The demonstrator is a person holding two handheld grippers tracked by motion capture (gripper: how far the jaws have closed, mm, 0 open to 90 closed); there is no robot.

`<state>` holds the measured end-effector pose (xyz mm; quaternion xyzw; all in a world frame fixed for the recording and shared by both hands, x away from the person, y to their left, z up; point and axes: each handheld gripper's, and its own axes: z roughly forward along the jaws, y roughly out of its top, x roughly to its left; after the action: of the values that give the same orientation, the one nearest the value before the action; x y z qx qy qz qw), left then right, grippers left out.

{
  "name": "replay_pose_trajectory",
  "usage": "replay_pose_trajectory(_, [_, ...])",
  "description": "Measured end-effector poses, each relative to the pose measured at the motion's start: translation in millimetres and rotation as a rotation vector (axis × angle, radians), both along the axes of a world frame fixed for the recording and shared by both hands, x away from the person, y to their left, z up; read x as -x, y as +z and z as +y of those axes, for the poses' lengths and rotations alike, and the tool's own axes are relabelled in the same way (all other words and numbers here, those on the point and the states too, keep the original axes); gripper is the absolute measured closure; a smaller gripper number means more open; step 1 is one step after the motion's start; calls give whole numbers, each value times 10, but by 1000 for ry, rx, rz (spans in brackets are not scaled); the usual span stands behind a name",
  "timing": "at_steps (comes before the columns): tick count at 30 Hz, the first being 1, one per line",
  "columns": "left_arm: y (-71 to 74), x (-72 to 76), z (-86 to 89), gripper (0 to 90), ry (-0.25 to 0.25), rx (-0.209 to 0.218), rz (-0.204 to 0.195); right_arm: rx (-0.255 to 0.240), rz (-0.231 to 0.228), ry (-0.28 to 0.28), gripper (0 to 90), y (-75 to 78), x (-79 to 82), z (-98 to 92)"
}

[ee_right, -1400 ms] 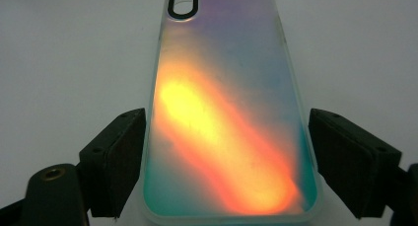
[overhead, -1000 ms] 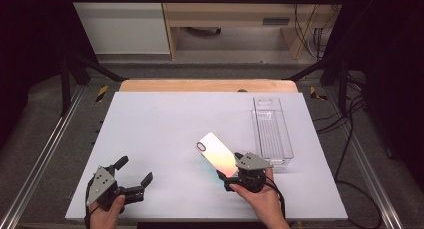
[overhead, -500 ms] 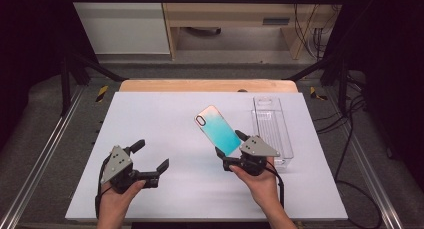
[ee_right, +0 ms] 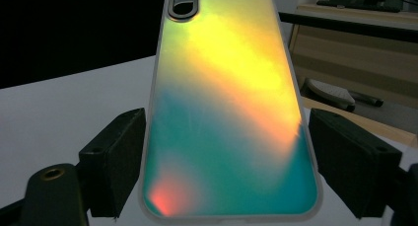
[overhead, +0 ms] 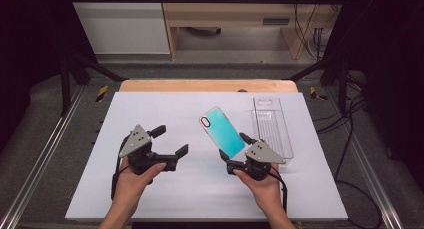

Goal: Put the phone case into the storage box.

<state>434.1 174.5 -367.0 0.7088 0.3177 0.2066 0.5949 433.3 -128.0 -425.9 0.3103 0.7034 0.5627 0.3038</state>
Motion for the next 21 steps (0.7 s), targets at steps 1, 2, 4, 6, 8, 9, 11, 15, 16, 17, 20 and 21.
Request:
replay_pose_trajectory(1, [-2, -18, -44, 15, -7, -5, 2, 1, -1, 0, 175, -4, 5, 4])
replay_pose_trajectory(2, [-4, -35, -86, 16, -13, -11, 4, -5, -3, -1, 175, -5, 13, 6])
replay_pose_trajectory(4, [-9, -64, -160, 16, -29, 8, 23, -5, -7, -1, 175, -5, 14, 6])
replay_pose_trajectory(6, [-16, -90, -223, 31, -38, 28, 43, -13, -13, 2, 175, -10, 29, 13])
replay_pose_trajectory(8, [-24, -113, -295, 44, -49, 22, 47, -12, -17, 6, 175, -17, 41, 28])
replay_pose_trajectory(9, [-24, -113, -295, 45, -49, 22, 47, -12, -17, 6, 175, -17, 41, 28])
replay_pose_trajectory(11, [-32, -126, -339, 51, -56, 18, 53, -10, -22, 5, 175, -26, 53, 53])
replay_pose_trajectory(15, [-38, -132, -372, 84, -58, 28, 56, -7, -30, 13, 175, -48, 76, 116])
replay_pose_trajectory(16, [-38, -132, -372, 93, -58, 28, 56, -10, -31, 15, 174, -52, 78, 125])
replay_pose_trajectory(17, [-47, -135, -374, 93, -62, 29, 58, -10, -31, 15, 174, -52, 78, 125])
replay_pose_trajectory(20, [-73, -137, -370, 145, -73, 37, 67, -13, -42, 14, 174, -55, 95, 154])
replay_pose_trajectory(21, [-79, -137, -368, 145, -76, 38, 69, -13, -42, 14, 174, -55, 95, 154])
